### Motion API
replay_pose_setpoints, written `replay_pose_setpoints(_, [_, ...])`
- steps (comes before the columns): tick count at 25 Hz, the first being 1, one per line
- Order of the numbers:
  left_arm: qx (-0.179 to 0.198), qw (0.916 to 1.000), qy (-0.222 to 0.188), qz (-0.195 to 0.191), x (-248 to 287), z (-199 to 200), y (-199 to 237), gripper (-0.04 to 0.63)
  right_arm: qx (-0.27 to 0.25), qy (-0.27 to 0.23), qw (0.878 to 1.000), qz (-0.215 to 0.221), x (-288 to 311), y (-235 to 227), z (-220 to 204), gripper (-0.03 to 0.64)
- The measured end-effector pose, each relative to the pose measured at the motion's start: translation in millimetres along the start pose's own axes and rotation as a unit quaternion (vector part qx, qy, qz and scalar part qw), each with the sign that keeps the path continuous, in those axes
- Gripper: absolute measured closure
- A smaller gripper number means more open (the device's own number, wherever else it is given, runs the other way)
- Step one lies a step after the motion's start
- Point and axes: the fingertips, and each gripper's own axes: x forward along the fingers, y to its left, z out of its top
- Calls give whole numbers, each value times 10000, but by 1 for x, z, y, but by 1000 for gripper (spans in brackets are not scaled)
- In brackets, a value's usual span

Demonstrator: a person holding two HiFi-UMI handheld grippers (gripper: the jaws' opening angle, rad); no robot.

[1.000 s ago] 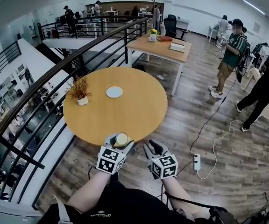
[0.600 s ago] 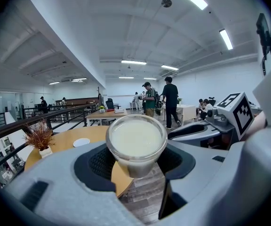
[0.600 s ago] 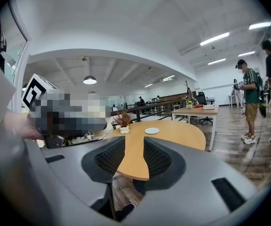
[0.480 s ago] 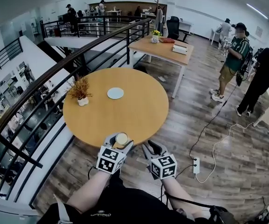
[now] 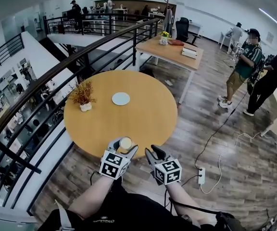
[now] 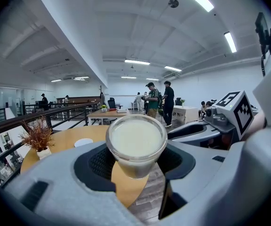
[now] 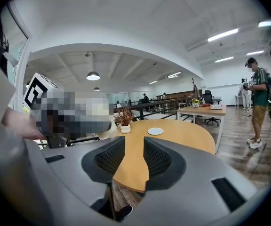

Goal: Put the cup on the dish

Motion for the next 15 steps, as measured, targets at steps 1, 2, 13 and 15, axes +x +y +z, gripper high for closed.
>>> replay_pose_setpoints(1, [-15,10000,2,7,4,1,7,339,-4,17,10000,9,8,-2,2,509])
replay_pose_setpoints(2, [-27,10000,3,13,8,1,15,339,-3,33,10000,16,16,-3,4,509])
replay_pose_setpoints(13, [0,9999,118,-87,56,20,124,339,157,111,9998,-103,128,-25,39,508])
replay_pose_setpoints(15, [-6,9999,106,-100,66,22,145,339,138,111,9998,-117,152,-30,46,508])
